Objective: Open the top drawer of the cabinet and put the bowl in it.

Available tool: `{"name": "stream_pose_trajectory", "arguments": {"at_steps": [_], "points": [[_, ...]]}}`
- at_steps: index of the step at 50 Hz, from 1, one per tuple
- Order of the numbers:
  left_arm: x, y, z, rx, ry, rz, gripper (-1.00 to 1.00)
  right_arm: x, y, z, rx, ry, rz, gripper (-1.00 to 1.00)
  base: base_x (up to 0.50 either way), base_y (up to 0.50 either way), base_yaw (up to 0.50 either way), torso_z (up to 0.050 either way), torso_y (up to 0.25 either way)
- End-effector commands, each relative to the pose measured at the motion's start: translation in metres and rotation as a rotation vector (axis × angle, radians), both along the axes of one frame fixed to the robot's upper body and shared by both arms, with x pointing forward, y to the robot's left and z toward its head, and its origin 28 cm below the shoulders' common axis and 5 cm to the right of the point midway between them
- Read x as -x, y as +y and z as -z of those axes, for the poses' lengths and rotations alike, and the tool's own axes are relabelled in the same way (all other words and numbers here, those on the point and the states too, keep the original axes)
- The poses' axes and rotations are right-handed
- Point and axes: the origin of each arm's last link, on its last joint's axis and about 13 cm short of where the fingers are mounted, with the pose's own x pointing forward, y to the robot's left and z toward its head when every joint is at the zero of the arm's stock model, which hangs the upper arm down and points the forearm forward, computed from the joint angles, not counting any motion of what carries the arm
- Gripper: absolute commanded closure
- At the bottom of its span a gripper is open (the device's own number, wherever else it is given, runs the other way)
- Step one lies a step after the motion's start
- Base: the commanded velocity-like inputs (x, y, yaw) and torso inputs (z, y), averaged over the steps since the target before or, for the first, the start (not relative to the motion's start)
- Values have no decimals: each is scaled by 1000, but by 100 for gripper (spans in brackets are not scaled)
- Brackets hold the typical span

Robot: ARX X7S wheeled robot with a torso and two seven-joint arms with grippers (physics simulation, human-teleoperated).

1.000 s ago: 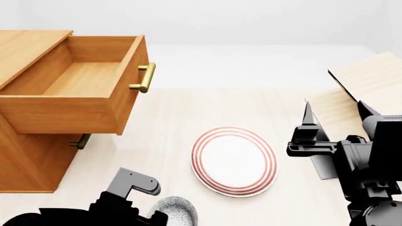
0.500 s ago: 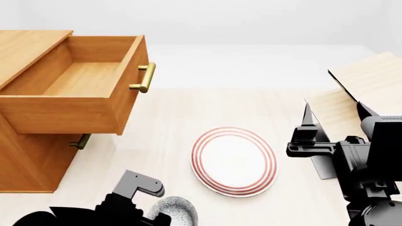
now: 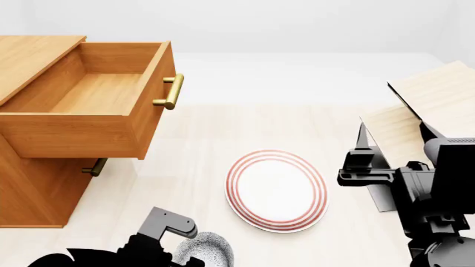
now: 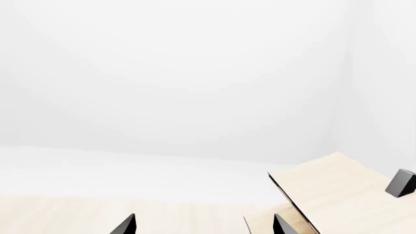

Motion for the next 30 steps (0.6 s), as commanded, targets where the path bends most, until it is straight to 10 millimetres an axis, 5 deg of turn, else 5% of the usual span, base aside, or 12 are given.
{"name": "stream_pose_trajectory", "arguments": {"at_steps": [1, 21, 22, 30], "points": [[0, 0, 6, 3, 16, 0, -100, -2, 0, 2, -1, 5, 0, -100, 0, 0, 0, 0, 0], [1, 0, 15, 12, 39, -6, -100, -4, 1, 2, 0, 9, -3, -100, 0, 0, 0, 0, 0], [1, 0, 15, 12, 39, -5, 100, -4, 1, 2, 0, 9, -3, -100, 0, 0, 0, 0, 0], [2, 0, 13, 8, 23, -10, 100, -4, 2, 3, -1, 10, -3, -100, 0, 0, 0, 0, -1]]}}
